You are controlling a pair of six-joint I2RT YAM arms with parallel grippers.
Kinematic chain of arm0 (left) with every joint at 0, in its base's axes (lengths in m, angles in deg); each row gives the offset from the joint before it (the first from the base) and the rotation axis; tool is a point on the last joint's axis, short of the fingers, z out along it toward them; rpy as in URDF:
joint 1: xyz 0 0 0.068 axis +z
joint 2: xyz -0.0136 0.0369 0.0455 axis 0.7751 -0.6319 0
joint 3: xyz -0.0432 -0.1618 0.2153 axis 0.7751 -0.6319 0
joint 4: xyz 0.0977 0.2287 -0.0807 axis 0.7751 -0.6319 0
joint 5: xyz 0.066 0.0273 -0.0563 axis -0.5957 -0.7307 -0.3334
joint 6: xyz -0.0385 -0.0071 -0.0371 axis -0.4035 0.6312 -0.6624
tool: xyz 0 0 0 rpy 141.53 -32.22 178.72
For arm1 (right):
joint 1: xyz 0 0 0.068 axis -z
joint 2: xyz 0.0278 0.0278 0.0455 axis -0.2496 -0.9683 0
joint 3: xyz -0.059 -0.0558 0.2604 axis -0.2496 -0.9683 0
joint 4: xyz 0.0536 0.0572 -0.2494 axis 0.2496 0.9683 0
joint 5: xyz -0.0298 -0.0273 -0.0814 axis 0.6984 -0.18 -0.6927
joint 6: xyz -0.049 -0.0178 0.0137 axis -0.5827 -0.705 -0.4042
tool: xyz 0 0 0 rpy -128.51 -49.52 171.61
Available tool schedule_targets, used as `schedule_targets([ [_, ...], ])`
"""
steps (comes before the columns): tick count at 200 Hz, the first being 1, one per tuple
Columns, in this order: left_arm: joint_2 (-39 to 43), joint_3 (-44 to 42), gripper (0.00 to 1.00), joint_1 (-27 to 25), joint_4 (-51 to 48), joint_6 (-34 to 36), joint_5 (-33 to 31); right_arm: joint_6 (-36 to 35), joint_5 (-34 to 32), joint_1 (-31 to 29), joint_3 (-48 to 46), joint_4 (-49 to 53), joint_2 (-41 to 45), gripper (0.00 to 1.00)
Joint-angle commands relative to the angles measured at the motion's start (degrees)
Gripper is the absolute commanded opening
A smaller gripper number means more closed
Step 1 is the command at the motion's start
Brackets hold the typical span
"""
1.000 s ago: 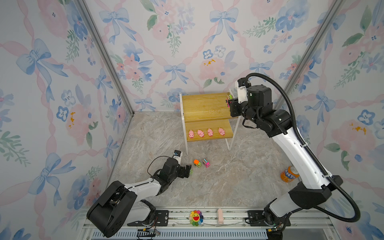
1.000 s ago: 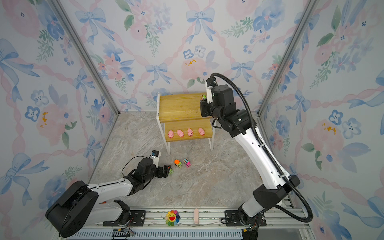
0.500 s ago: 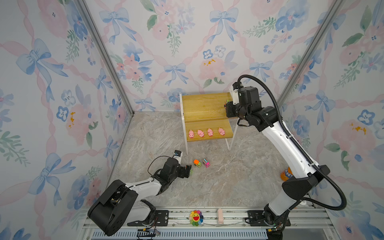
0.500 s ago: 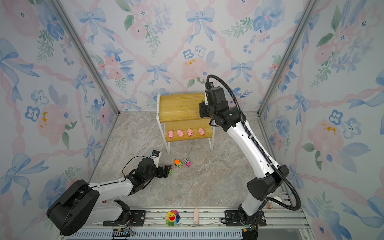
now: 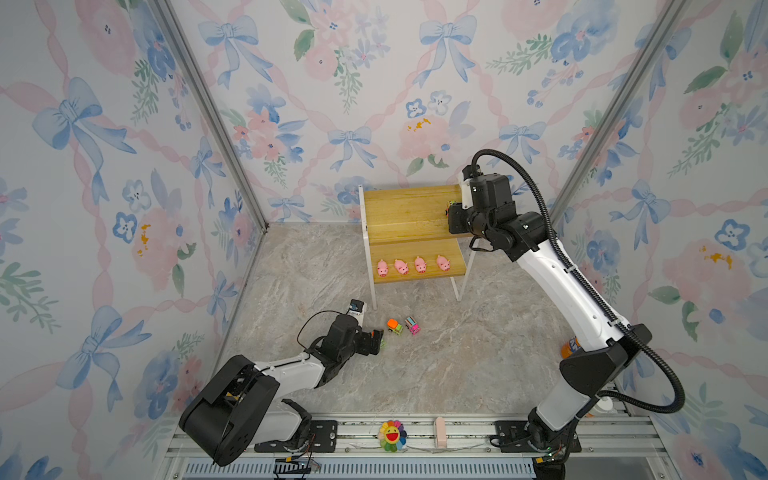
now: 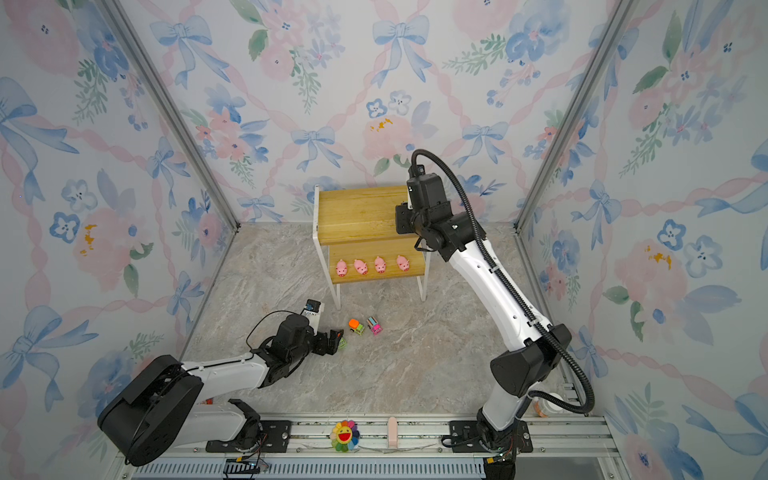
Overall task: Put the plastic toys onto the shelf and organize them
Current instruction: 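Lower the truck onto the upper shelf and open the right gripper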
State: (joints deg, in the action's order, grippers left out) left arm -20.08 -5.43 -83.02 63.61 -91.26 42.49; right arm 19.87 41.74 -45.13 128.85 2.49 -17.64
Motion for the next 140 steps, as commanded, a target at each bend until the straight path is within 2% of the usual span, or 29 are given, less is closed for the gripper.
schedule_targets([
  [1,-0.35,0.98,0.98,0.30,-1.03,1.18,0.82,0.63,0.49,0.42,-1.38,0.26,0.90,0.30],
  [56,-0.31,0.90,0.97,0.30,-1.01,1.19,0.77,-0.14,0.05,0.35,-2.47,-0.58,3.11,0.36],
  [71,-0.29,0.87,0.98,0.29,-1.08,1.18,0.85,-0.51,-0.06,0.29,-2.94,-0.72,6.01,0.38],
  [110,-0.19,0.88,0.97,0.30,-1.03,1.18,0.82,-2.01,-1.13,0.18,-3.58,0.95,9.80,0.51],
  [140,-0.06,0.79,0.98,0.30,-1.02,1.18,0.95,-2.57,-1.83,-0.36,-6.47,2.19,14.34,0.56],
])
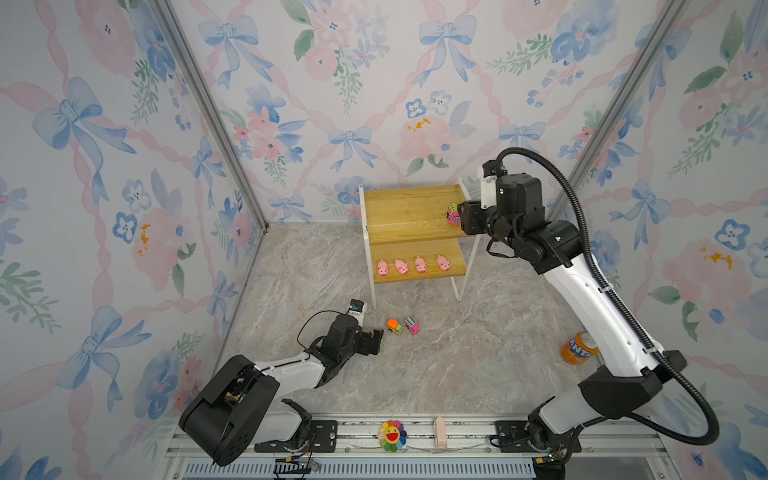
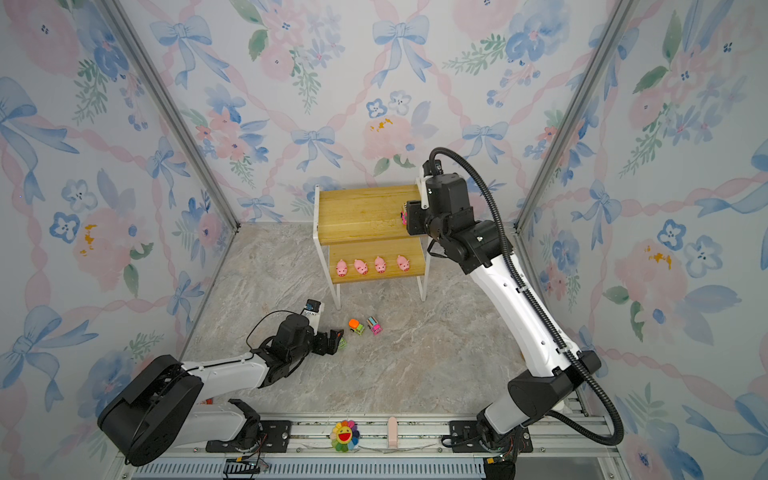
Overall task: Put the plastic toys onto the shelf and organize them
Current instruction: 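Lower the truck onto the upper shelf and open the right gripper, then withdraw the right gripper back toward the remaining trucks on the table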
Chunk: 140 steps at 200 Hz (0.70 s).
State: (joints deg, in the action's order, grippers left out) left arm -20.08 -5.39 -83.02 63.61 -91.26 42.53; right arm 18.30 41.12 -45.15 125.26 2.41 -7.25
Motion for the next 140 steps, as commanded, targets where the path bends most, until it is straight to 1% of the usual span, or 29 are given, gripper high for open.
schedule_targets([
  [1,-0.06,0.78,0.98,0.30,-1.05,1.18,0.90,-0.99,-1.17,-0.38,-3.11,2.23,4.23,0.56],
  [20,0.22,0.53,0.97,0.30,-1.05,1.10,0.98,-0.14,-0.33,-2.05,-10.62,0.81,9.95,0.60],
  [38,0.65,0.39,0.98,0.30,-1.08,1.10,1.11,0.73,1.18,-4.42,-20.29,-1.05,16.46,0.62],
  [53,0.88,0.22,0.98,0.30,-1.20,1.09,1.47,1.93,3.27,-6.58,-30.83,-4.23,21.80,0.63],
  [77,1.33,0.01,0.98,0.30,-1.30,0.87,1.54,5.51,4.42,-11.52,-46.21,-10.48,28.10,0.65],
  [85,1.22,0.02,0.98,0.32,-1.36,0.87,1.56,7.28,3.73,-13.53,-50.58,-12.44,28.95,0.66],
  [95,0.81,0.15,0.98,0.30,-1.35,0.83,1.73,10.50,0.58,-16.33,-54.87,-13.15,29.09,0.67],
  [103,0.51,0.22,0.98,0.30,-1.27,0.70,1.70,11.49,-0.72,-18.79,-57.69,-13.88,28.67,0.67],
  [114,0.05,0.30,0.97,0.21,-1.34,0.57,1.79,13.08,-4.09,-22.45,-61.43,-16.11,27.61,0.68],
  [129,-0.66,0.54,0.97,0.20,-1.34,0.39,1.58,13.72,-4.50,-25.45,-65.96,-21.36,24.97,0.68],
  [140,-0.96,0.72,0.97,0.15,-1.34,0.39,1.53,13.72,-4.34,-26.09,-68.61,-25.35,22.69,0.68],
])
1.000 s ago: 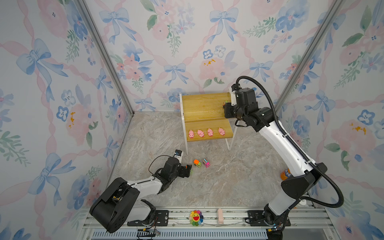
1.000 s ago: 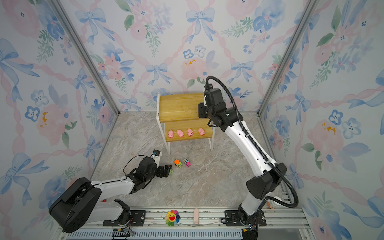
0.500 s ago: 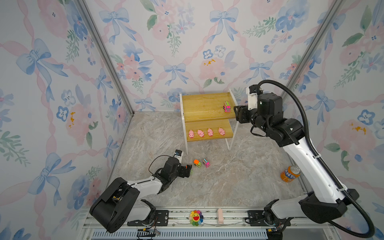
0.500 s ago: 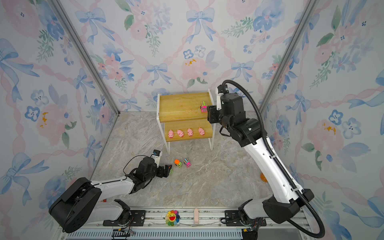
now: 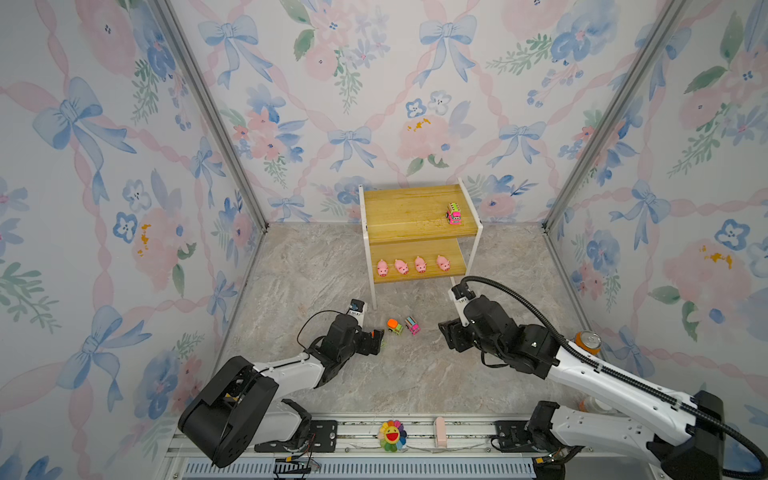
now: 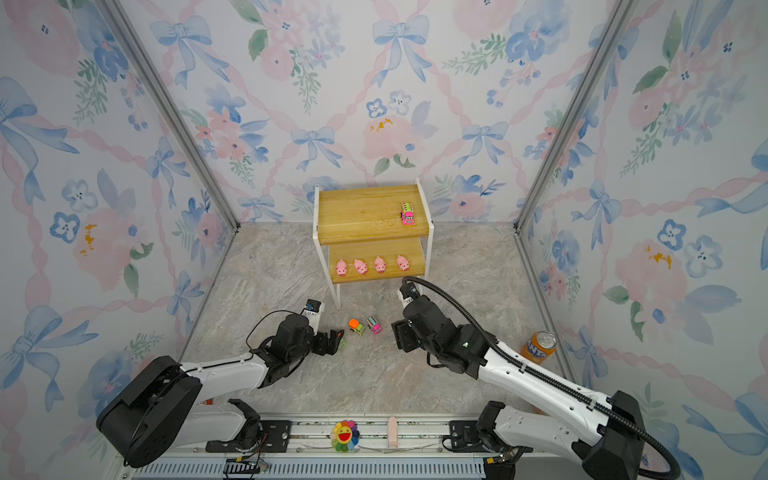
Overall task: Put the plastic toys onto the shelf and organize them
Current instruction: 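Withdraw the right gripper back toward the remaining trucks on the table, then lower the right gripper and close on the pink truck with blue top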
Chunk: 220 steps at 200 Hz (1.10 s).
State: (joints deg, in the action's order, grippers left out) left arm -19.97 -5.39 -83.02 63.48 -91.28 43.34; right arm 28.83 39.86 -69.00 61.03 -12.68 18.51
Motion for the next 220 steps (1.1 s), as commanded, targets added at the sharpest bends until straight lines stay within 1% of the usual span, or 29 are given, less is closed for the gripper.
schedule_targets([
  [1,-1.10,0.73,0.97,0.18,-1.21,0.41,0.71,3.08,-3.00,-2.24,-4.56,-10.70,-3.21,0.68],
  [16,-1.10,0.69,0.97,0.14,-1.14,0.41,0.82,1.13,-2.89,-2.43,-8.23,-17.66,-5.52,0.68],
  [30,-0.80,0.33,0.97,0.13,-1.17,0.24,0.79,-1.93,-1.21,-1.92,-11.41,-25.42,-7.40,0.68],
  [45,-0.48,0.17,0.97,0.13,-1.22,0.15,0.88,-4.50,0.81,-0.71,-12.27,-29.53,-9.97,0.68],
  [55,-0.26,0.08,0.97,0.12,-1.21,0.15,0.86,-5.76,3.17,0.65,-11.07,-29.37,-12.11,0.68],
  [78,-0.37,0.08,0.97,0.00,-1.15,0.15,0.78,-8.78,4.88,2.21,-8.34,-29.04,-16.72,0.67],
  [126,-0.65,0.19,0.97,-0.06,-1.22,0.14,0.45,-11.04,9.38,6.17,-4.40,-31.83,-23.86,0.67],
  [180,-0.83,0.26,0.97,-0.06,-1.16,0.15,0.30,-12.28,11.43,6.73,0.88,-32.64,-31.56,0.67],
  [191,-1.06,0.32,0.97,-0.05,-1.15,0.15,0.35,-12.11,11.38,6.71,2.10,-32.42,-32.43,0.66],
  [198,-1.18,0.46,0.97,-0.08,-1.18,0.16,0.34,-11.93,11.03,6.66,2.59,-32.54,-34.58,0.66],
  [220,-1.51,0.58,0.97,-0.14,-1.16,0.19,0.55,-11.35,10.61,6.73,2.98,-33.84,-36.17,0.65],
])
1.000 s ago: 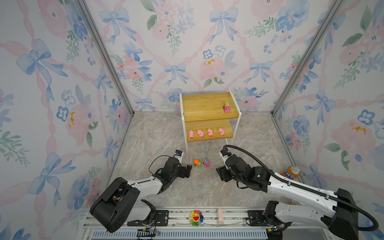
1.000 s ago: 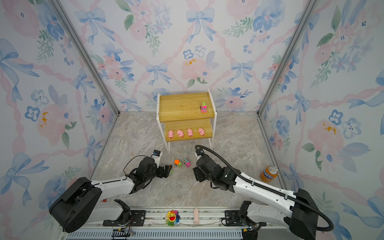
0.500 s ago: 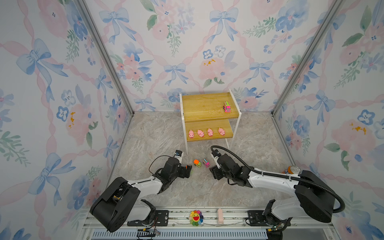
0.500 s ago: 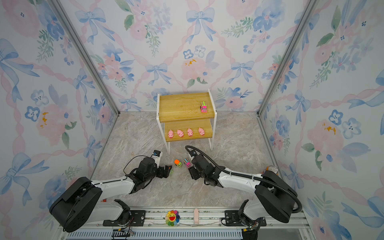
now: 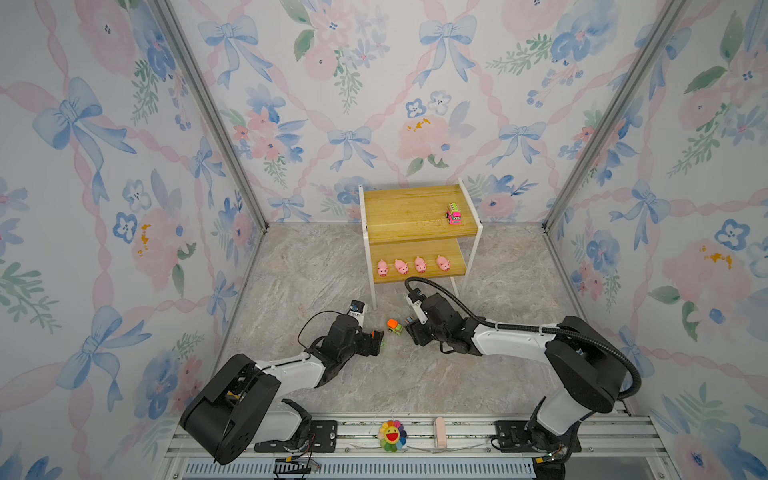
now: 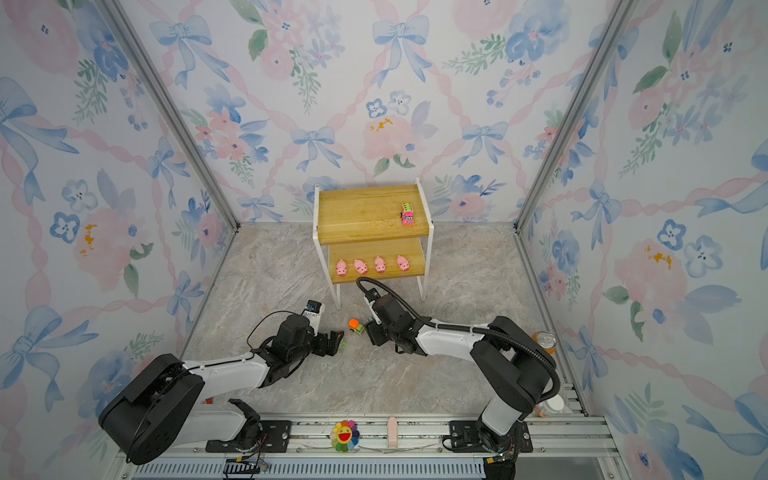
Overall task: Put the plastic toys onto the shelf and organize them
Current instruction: 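Lower the right gripper and close on the pink truck with blue top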
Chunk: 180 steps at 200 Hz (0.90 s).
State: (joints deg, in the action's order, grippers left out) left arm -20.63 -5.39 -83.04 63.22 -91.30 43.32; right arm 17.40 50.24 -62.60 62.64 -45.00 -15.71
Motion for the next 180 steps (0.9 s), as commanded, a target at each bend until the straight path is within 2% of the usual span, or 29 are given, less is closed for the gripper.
schedule_targets([
  [1,-0.89,0.57,0.97,-0.16,-0.93,0.24,0.56,0.04,0.18,0.28,1.36,-1.58,-2.00,0.65],
  [63,-0.93,0.56,0.97,-0.12,-0.95,0.35,0.50,-0.12,-1.23,0.30,2.51,-0.66,-3.98,0.58],
  [130,-0.50,0.40,0.97,-0.12,-0.93,0.35,0.55,0.36,-0.94,0.24,3.47,0.07,-5.96,0.43],
  [180,-0.21,0.45,0.97,-0.17,-0.95,0.51,0.81,1.00,-0.83,-0.05,3.21,2.04,-4.03,0.28],
])
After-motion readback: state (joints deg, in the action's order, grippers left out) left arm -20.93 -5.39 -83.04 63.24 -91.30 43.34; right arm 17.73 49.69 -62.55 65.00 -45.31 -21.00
